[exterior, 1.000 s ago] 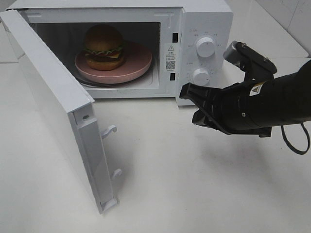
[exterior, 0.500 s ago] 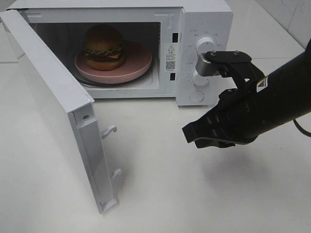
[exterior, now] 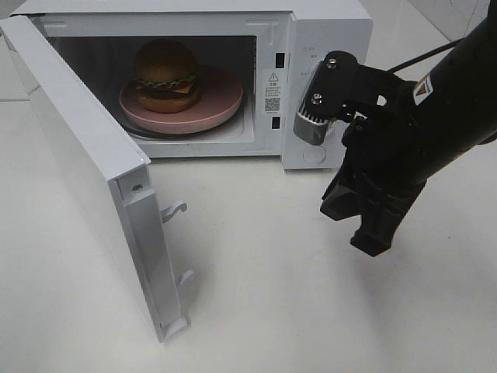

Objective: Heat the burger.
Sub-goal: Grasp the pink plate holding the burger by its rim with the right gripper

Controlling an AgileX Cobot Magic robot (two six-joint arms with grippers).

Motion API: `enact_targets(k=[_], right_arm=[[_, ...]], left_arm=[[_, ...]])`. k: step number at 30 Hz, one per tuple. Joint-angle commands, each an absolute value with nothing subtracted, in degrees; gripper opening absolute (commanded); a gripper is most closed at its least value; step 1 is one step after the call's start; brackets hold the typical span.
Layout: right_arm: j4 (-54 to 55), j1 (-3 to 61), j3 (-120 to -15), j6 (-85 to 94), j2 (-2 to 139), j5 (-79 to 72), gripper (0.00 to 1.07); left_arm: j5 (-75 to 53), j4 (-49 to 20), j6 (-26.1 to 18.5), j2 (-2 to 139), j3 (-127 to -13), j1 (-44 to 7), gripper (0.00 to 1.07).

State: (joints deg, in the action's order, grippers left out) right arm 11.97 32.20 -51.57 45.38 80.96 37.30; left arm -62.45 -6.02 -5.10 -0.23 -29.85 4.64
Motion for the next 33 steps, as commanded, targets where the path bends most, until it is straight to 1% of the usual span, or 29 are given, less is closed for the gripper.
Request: enact_targets(k=[1, 3, 7, 8, 10, 11, 12, 14, 15, 16, 17, 18, 19, 20, 21, 22, 23, 24, 25, 26, 29, 33], right_arm=[[10.66, 32.03, -52.83, 53.51, 80.33, 38.85, 0.16], [9.22, 32.03, -53.51, 59.7, 80.33, 39.13, 0.17], [7.33, 32.03, -53.97, 64.46, 80.33, 38.85, 0.18], [5.04, 32.09, -54.37, 66.29, 80.33, 38.85, 0.2], [3.72, 32.09, -54.55, 67.09, 80.33, 38.73, 0.21], [1.38, 32.14, -54.89, 68.01, 80.33, 38.56, 0.25], [1.38, 32.14, -54.89, 68.01, 80.33, 38.56, 0.25], [-2.86, 32.2, -55.23, 68.12, 80.39, 38.45, 0.34], [-2.86, 32.2, -55.23, 68.12, 80.39, 38.45, 0.34], [-5.96, 32.2, -55.41, 68.12, 80.44, 38.16, 0.41], [-7.05, 32.2, -55.41, 68.12, 80.44, 38.04, 0.45], [-7.05, 32.2, -55.41, 68.12, 80.44, 38.04, 0.45], [-8.37, 32.31, -55.41, 68.12, 80.44, 37.07, 0.54], [-8.37, 32.31, -55.41, 68.12, 80.44, 37.07, 0.54], [-9.68, 33.29, -55.41, 67.44, 80.44, 35.58, 0.65], [-10.26, 33.75, -55.41, 66.75, 80.44, 35.12, 0.7], [-10.26, 33.75, -55.41, 66.75, 80.44, 35.12, 0.7], [-11.57, 34.89, -55.41, 65.15, 80.67, 33.58, 0.81], [-11.57, 34.89, -55.41, 65.15, 80.67, 33.58, 0.81], [-12.89, 35.7, -55.86, 63.31, 81.42, 32.66, 0.89], [-13.64, 37.01, -57.52, 61.99, 83.88, 32.66, 0.93], [-14.67, 38.96, -60.68, 61.99, 87.43, 32.54, 0.91]], left_arm=[[-61.54, -6.13, -4.93, -1.26, -29.74, 4.64, 1.0], [-61.54, -6.13, -4.93, -1.26, -29.74, 4.64, 1.0], [-61.54, -6.13, -4.93, -1.26, -29.74, 4.64, 1.0], [-61.54, -6.13, -4.93, -1.26, -29.74, 4.64, 1.0], [-61.54, -6.13, -4.93, -1.26, -29.74, 4.64, 1.0], [-61.54, -6.13, -4.93, -1.26, -29.74, 4.64, 1.0], [-61.54, -6.13, -4.93, -1.26, -29.74, 4.64, 1.0], [-61.54, -6.13, -4.93, -1.26, -29.74, 4.64, 1.0], [-61.54, -6.13, -4.93, -1.26, -29.74, 4.64, 1.0], [-61.54, -6.13, -4.93, -1.26, -29.74, 4.64, 1.0], [-61.54, -6.13, -4.93, -1.26, -29.74, 4.64, 1.0], [-61.54, -6.13, -4.93, -1.26, -29.74, 4.64, 1.0], [-61.54, -6.13, -4.93, -1.26, -29.74, 4.64, 1.0], [-61.54, -6.13, -4.93, -1.26, -29.74, 4.64, 1.0], [-61.54, -6.13, -4.93, -1.26, -29.74, 4.64, 1.0], [-61.54, -6.13, -4.93, -1.26, -29.74, 4.64, 1.0], [-61.54, -6.13, -4.93, -1.26, -29.74, 4.64, 1.0], [-61.54, -6.13, -4.93, -1.26, -29.74, 4.64, 1.0], [-61.54, -6.13, -4.93, -1.26, -29.74, 4.64, 1.0], [-61.54, -6.13, -4.93, -1.26, -29.74, 4.64, 1.0], [-61.54, -6.13, -4.93, -1.26, -29.74, 4.64, 1.0], [-61.54, -6.13, -4.93, -1.26, -29.74, 4.64, 1.0]])
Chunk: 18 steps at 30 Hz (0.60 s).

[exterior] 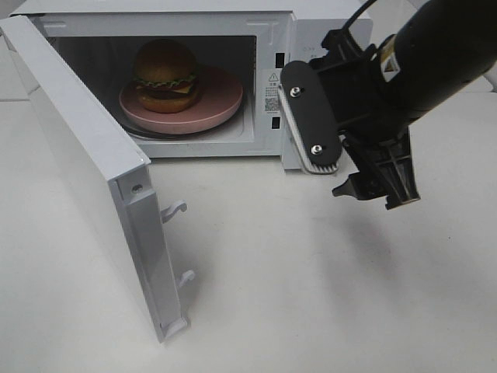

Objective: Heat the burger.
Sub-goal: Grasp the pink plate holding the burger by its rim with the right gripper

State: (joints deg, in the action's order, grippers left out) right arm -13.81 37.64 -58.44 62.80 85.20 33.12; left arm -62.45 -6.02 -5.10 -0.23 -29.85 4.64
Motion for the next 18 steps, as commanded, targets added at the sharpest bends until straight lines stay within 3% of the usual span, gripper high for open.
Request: enact_targets(k=[1, 18], right_arm=[[-14.67, 38.96, -60.68, 61.99, 87.43, 32.54, 0.91], [-15.47, 40.22, -74.37, 60.1, 102.79, 26.99, 0.88]], left_arm=[[-61.54, -6.13, -4.93, -1.26, -29.74, 4.64, 1.0], [-61.54, -6.13, -4.93, -1.26, -29.74, 4.64, 1.0]])
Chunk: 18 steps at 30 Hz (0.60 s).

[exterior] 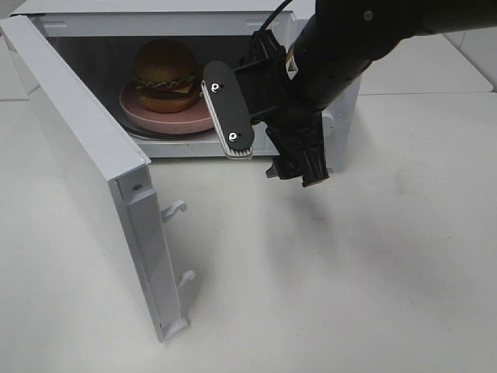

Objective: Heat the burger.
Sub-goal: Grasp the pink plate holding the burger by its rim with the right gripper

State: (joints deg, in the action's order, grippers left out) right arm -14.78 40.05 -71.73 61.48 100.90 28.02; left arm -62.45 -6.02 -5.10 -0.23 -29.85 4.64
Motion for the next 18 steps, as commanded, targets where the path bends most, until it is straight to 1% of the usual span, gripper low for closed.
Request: enact_targets(k=[1, 18], right_arm=[[-15.53, 40.22, -75.11, 59.64, 103.59, 26.53, 0.88], [-15.53, 40.22, -88.24, 56.44, 117.0, 24.52, 0.86]], left_arm=[[-61.54, -6.13, -4.93, -1.26, -29.74, 4.64, 1.0], [-61.54, -6.13, -4.93, -1.26, -29.74, 4.64, 1.0]])
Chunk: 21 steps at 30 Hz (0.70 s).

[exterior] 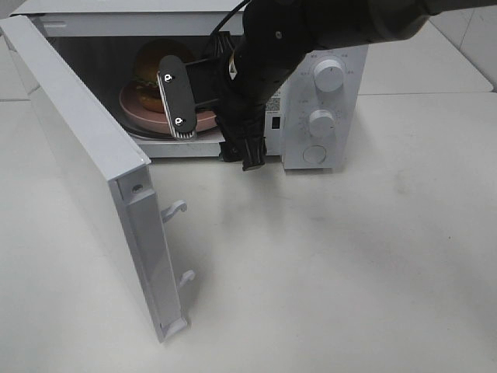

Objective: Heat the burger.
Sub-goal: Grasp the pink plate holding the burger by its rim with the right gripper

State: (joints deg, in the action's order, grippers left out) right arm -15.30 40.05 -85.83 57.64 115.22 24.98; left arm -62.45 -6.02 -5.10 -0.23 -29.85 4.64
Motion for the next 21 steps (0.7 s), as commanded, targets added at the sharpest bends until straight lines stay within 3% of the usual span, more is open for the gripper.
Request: enact_targets(k=[1, 21], right_arm=[[-15.53, 40.22, -88.24, 56.44, 117.0, 24.52, 0.86], [-15.41, 40.05, -106.46, 51.28, 132.98, 26.59, 0.82]], left_arm=[[-61.54, -6.13, -4.93, -1.26, -29.74, 4.64, 1.0], [-61.54, -6.13, -4.93, -1.26, -29.74, 4.64, 1.0]])
